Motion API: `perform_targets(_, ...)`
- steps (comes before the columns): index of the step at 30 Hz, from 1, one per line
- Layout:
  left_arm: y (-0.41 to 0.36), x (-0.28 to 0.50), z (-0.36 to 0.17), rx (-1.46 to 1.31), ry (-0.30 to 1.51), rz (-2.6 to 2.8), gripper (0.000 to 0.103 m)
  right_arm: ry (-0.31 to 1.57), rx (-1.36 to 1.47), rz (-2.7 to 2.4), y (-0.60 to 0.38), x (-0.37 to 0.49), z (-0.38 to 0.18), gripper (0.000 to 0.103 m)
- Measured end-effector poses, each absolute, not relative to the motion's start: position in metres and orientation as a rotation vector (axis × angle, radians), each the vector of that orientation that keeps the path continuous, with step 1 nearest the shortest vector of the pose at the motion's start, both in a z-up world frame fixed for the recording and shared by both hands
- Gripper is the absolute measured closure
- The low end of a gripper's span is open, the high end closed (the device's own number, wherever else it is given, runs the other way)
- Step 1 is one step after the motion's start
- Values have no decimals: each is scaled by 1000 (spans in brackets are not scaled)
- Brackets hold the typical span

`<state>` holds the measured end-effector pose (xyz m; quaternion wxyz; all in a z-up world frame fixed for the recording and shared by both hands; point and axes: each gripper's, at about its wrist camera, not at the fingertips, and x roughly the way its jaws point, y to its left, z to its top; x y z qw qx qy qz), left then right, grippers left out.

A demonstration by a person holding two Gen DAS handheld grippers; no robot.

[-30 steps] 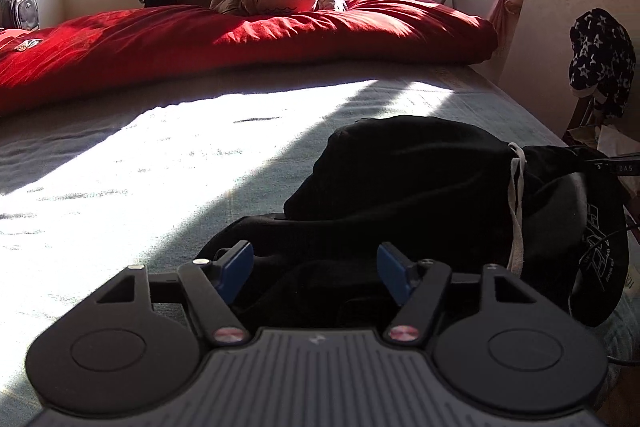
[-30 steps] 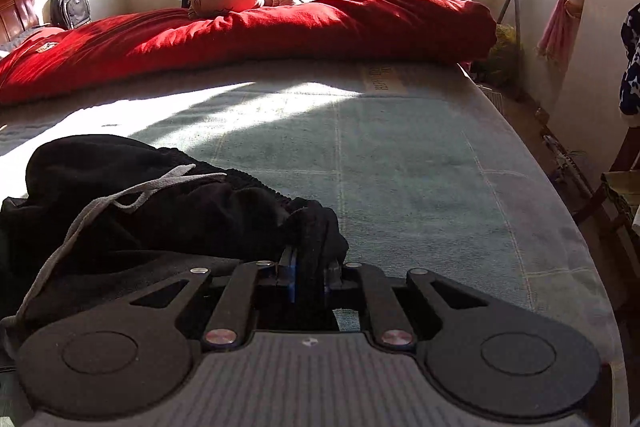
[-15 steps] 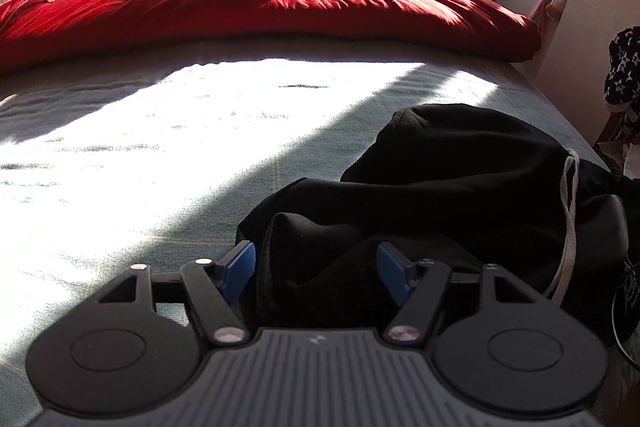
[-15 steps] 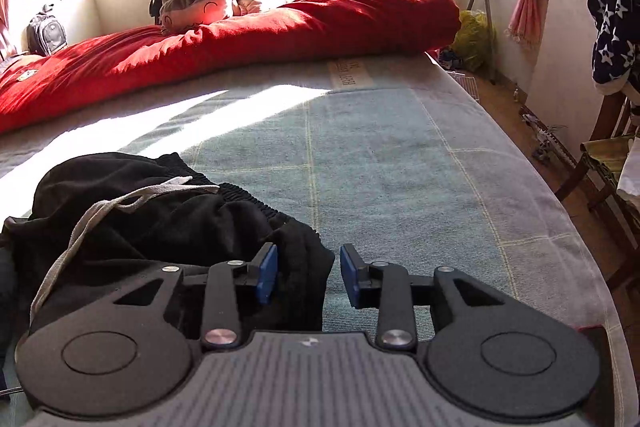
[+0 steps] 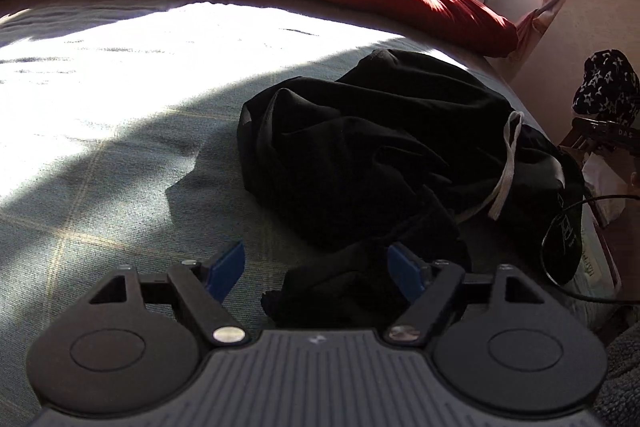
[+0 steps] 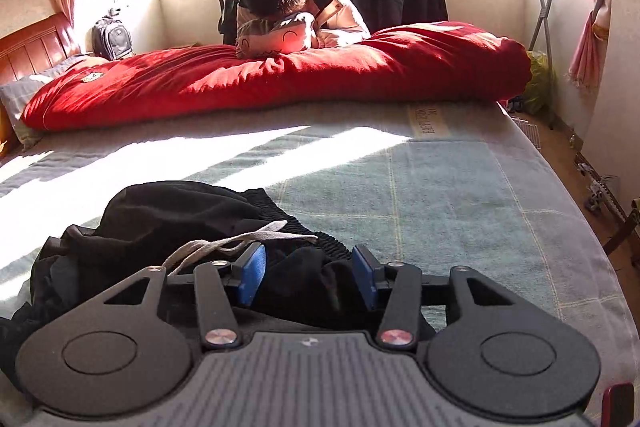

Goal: Fold clothes

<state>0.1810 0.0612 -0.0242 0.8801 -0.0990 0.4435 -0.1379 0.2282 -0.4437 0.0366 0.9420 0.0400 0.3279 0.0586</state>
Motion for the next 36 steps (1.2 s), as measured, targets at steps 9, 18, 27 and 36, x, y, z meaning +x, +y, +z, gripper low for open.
perform_targets(9, 53, 166, -49, -276, 940, -325, 47, 674, 71, 242, -413, 242, 37, 50)
perform_targets(18, 56, 169, -37, -147, 918, -250, 87, 700, 99, 245, -409, 241, 29, 50)
perform_targets(27, 107, 179, -12, -48, 861, -110, 87, 705, 94, 218, -396, 230, 31, 50)
perform_targets(36, 192, 201, -4, -15, 824, 19, 89, 687, 92, 148, -364, 212, 39, 50)
